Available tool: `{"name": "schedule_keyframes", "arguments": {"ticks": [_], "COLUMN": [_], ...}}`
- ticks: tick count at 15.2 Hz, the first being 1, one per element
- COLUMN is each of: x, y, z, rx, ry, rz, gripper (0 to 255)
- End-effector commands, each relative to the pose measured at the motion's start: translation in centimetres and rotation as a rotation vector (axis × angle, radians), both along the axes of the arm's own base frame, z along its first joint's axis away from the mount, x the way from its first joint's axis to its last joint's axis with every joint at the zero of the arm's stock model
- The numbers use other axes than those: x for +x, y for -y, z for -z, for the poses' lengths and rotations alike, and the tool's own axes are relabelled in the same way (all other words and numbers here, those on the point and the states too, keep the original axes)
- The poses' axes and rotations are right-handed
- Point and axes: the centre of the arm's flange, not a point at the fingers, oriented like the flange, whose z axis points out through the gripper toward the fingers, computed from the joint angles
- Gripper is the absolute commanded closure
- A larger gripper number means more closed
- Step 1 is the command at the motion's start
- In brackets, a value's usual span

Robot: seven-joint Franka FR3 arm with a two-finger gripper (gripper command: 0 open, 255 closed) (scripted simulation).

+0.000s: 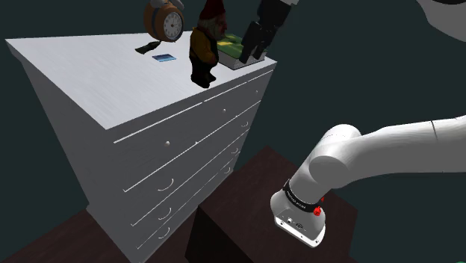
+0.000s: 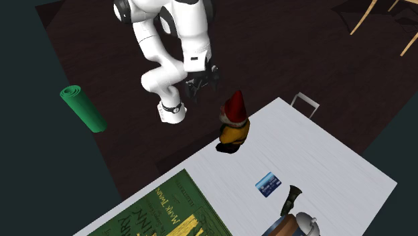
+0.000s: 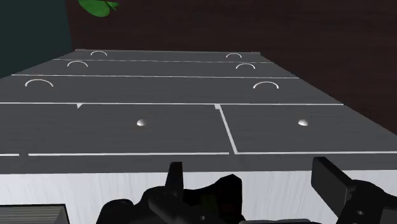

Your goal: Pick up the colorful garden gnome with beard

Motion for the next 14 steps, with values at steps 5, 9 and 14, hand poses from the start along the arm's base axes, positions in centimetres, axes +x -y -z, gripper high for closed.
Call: {"name": "schedule_keyframes", "arguments": {"ticks": [5, 9, 14], "x": [2.4, 4.6, 7.0], "y": [1.1, 2.2, 3.8], "z": [-1.7, -3.7, -6.5], "rx": [0.077, 0.154, 0.251], "ry": [0.157, 0.315, 0.511], "rz": [-0.05, -0.099, -0.161], "gripper": [0, 0, 0]}}
